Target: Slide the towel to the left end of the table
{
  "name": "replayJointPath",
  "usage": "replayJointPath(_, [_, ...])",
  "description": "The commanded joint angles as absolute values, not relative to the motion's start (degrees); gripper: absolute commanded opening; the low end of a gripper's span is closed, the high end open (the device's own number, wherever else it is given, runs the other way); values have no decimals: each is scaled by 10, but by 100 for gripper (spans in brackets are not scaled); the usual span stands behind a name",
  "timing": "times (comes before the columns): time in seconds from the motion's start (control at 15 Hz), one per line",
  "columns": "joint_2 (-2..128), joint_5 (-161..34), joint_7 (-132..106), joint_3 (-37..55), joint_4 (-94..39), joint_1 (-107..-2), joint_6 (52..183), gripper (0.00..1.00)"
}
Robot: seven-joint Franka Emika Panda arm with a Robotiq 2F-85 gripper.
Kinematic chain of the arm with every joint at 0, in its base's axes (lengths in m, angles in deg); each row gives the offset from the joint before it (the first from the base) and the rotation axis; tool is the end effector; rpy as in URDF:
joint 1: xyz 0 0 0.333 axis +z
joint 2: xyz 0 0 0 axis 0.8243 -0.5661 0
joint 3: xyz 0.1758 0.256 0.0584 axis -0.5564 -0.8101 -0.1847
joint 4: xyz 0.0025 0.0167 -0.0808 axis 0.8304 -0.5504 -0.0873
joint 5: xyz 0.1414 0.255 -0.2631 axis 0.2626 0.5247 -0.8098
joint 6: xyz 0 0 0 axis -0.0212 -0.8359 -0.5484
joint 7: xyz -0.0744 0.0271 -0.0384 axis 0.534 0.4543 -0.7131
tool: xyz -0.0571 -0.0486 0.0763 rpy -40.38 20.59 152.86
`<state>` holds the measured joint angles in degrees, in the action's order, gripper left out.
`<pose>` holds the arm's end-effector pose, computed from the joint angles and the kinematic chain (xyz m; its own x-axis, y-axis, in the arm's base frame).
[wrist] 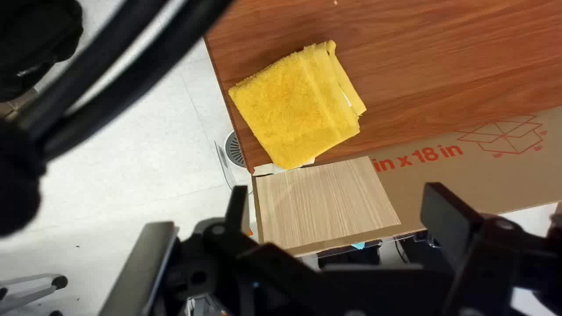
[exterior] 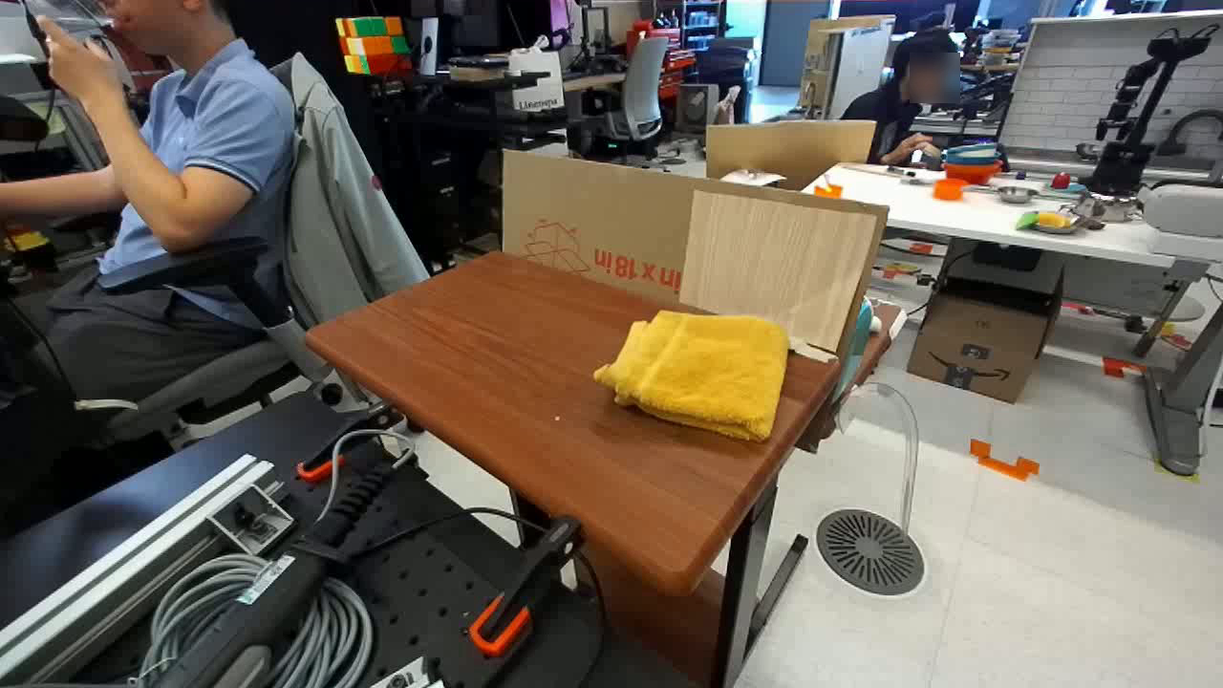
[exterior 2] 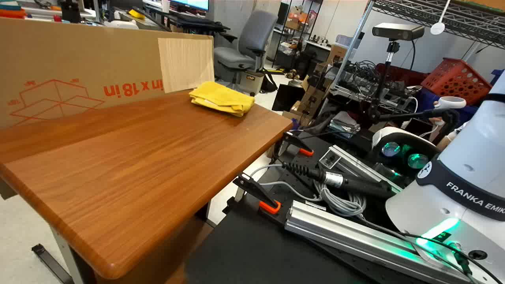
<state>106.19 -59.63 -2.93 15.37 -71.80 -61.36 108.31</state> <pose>0.4158 -0.1261 0.5149 0.9460 -0.1873 0.2645 -0.1743 -0.9821 -0.0719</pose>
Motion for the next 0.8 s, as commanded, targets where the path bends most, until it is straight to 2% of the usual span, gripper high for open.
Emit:
replayJointPath(0.0, [1061, -594, -27, 150, -717, -618, 1082, 100])
replayJointPath(0.4, [1055, -601, -30, 145, -711, -619, 1074, 100])
replayJointPath(0.73, [961, -604, 6, 133, -656, -597, 1042, 100])
